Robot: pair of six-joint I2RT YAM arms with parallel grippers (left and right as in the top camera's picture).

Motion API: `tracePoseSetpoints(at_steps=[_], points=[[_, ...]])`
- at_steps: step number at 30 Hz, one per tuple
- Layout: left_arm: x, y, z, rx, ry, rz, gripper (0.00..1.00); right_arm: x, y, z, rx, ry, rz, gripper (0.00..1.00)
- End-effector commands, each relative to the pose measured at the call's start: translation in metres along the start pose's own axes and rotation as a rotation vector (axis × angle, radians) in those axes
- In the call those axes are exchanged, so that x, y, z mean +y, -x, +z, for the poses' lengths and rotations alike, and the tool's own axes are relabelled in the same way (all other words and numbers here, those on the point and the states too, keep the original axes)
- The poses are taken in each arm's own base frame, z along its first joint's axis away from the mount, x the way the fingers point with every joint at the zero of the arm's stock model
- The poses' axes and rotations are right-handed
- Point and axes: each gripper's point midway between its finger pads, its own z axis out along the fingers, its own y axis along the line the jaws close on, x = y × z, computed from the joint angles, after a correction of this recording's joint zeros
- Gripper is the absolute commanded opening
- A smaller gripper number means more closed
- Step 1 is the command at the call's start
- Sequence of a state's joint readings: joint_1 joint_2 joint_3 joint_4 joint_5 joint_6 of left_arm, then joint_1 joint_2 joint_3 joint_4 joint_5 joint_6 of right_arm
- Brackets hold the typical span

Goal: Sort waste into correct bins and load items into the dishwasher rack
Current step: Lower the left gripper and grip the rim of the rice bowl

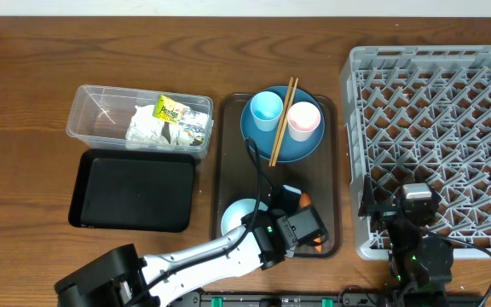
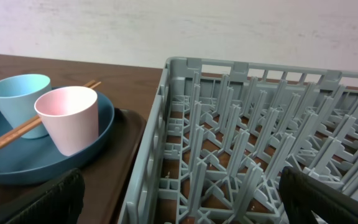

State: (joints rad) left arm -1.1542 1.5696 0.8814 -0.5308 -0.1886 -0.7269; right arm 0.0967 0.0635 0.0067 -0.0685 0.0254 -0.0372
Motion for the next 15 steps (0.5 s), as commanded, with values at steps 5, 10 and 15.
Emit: tracePoseSetpoints(at_steps=[5, 10, 15], points=[[0.0, 0.0, 0.002, 0.002, 0.011, -0.003, 0.4, 0.002, -0.001, 0.0, 0.005, 0.008, -0.006, 0.99], [0.001, -0.004, 0.007, 0.016, 0.025, 0.002, 0.39, 0.002, -0.001, 0.0, 0.005, 0.008, -0.006, 0.99], [0.004, -0.01, 0.017, 0.041, 0.052, 0.011, 0.39, 0.002, -0.001, 0.0, 0.005, 0.008, -0.006, 0.99]])
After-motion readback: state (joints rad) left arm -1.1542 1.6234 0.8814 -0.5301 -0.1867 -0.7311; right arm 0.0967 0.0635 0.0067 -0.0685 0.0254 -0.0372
